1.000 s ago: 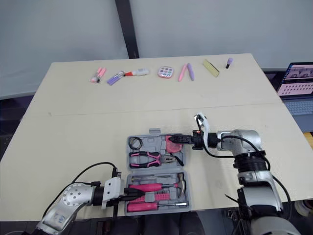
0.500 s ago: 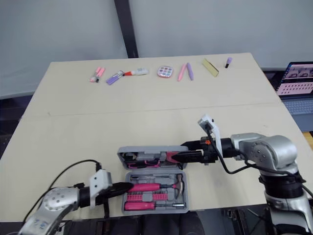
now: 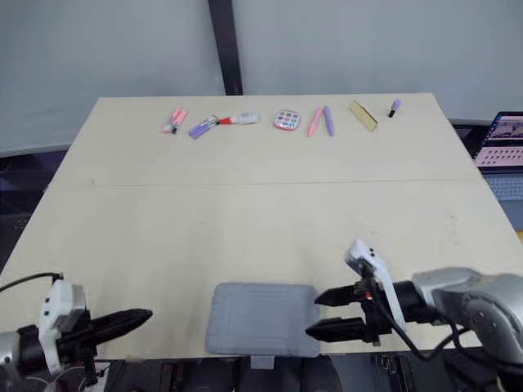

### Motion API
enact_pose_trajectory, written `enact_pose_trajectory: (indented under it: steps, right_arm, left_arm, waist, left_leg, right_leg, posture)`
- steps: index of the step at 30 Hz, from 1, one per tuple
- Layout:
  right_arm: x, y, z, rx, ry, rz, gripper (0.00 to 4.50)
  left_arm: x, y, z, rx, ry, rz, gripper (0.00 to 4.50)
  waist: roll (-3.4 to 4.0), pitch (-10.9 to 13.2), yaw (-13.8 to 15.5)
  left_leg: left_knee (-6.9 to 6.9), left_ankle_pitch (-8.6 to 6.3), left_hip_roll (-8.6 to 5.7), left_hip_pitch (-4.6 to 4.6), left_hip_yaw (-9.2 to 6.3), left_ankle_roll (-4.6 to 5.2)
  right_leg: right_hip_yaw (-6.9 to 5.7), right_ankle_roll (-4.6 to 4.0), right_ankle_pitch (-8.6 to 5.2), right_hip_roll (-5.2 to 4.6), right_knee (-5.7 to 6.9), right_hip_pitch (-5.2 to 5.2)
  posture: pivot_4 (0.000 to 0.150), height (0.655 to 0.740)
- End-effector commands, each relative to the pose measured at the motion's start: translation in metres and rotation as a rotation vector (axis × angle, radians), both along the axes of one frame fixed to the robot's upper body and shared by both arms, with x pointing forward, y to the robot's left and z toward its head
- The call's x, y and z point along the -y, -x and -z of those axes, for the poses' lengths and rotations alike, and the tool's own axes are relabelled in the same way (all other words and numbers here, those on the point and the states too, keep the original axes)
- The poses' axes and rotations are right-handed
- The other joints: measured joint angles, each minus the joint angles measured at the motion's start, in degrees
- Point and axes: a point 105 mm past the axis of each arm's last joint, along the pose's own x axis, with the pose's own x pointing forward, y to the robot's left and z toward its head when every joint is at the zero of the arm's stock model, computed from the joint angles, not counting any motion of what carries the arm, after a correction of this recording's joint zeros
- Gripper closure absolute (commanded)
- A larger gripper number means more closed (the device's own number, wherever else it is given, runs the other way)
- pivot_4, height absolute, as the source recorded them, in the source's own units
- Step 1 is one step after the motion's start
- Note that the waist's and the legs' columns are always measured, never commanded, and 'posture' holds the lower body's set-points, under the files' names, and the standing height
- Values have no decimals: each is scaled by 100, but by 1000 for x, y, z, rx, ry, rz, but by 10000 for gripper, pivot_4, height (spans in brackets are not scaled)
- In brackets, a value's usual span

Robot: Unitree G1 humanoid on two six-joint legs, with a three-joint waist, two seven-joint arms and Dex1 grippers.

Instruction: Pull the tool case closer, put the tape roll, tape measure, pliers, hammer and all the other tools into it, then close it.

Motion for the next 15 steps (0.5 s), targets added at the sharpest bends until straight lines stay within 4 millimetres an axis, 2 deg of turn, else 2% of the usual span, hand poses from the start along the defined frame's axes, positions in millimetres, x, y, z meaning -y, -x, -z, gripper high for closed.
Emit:
enact_pose_trajectory:
  steps: [1, 4, 7, 10, 15]
  right_arm:
    - [10, -10, -6, 233, 11, 46, 827]
    - [18, -8, 2, 385, 16, 79, 827]
    - [24, -7, 16, 457, 7, 101, 827]
    - [27, -9, 23, 482, 10, 95, 827]
    - [31, -16, 32, 467, 31, 117, 827]
  left_arm:
    - [-3, -8, 4, 47, -39, -9, 45000]
    - [-4, -16, 7, 100, -58, -12, 45000]
    - [3, -23, 9, 138, -23, -8, 45000]
    - [7, -30, 14, 147, -35, -21, 45000]
    - [30, -48, 20, 185, -13, 15, 45000]
  waist:
    - [-2, 0, -5]
    - [-4, 0, -30]
    - [-5, -1, -58]
    - [-10, -3, -117]
    - [-7, -4, -139]
  left_leg:
    - [0, 1, 0, 0, 1, -3]
    - [-8, 11, 1, 1, 4, -21]
    - [-14, 14, 1, 4, 5, -24]
    - [-6, 14, 1, 8, 5, -25]
    - [-10, 16, 1, 13, 2, -27]
  right_leg:
    - [0, 0, 0, 0, 0, 1]
    - [3, 2, 1, 2, -2, -3]
    - [3, 2, 1, 2, -4, -2]
    - [5, 4, 2, 1, 1, 5]
    - [5, 4, 2, 1, 6, 6]
  posture:
    - [1500, 7400]
    - [1500, 7400]
    - [1500, 7400]
    - [1500, 7400]
    - [1500, 7400]
